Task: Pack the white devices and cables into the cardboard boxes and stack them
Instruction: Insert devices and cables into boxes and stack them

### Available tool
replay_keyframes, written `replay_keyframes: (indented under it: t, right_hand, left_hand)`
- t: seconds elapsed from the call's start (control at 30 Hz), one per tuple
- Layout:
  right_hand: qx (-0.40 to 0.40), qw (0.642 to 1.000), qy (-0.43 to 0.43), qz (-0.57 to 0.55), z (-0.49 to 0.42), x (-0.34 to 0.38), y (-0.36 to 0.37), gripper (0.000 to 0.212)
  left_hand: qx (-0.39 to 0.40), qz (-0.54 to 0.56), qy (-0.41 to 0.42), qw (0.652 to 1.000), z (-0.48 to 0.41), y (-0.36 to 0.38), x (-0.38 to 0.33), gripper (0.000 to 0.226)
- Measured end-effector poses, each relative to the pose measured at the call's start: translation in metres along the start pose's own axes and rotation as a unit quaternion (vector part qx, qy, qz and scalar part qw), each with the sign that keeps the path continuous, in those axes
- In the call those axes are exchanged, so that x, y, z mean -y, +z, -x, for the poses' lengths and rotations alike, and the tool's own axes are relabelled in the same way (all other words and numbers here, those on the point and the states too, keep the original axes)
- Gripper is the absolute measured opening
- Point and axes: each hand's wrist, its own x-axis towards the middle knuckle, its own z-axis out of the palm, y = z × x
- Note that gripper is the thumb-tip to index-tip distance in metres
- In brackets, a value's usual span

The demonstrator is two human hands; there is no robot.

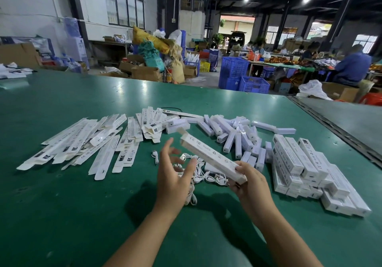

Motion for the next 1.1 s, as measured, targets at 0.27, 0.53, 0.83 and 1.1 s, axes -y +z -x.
replay_keyframes:
  t: [0.27,0.53,0.83,1.1]
  right_hand:
    - [0.025,0.994,0.104,-0.025,0.001,-0.006,0.004,0.017]
    - [0.027,0.996,0.086,0.014,-0.003,-0.009,-0.002,0.015]
    - [-0.045,0.985,-0.053,0.156,-0.002,-0.010,0.000,0.025]
    - [-0.052,0.985,-0.044,0.160,-0.003,-0.009,-0.004,0.022]
  left_hand:
    - [-0.041,0.004,0.060,0.997,-0.003,-0.003,-0.007,0.034]
    - [0.001,0.004,0.040,0.999,-0.005,-0.005,-0.001,0.042]
    - [-0.077,0.205,-0.209,0.953,-0.013,-0.004,-0.001,0.014]
    - [-0.044,0.218,-0.236,0.946,-0.016,-0.012,0.001,0.024]
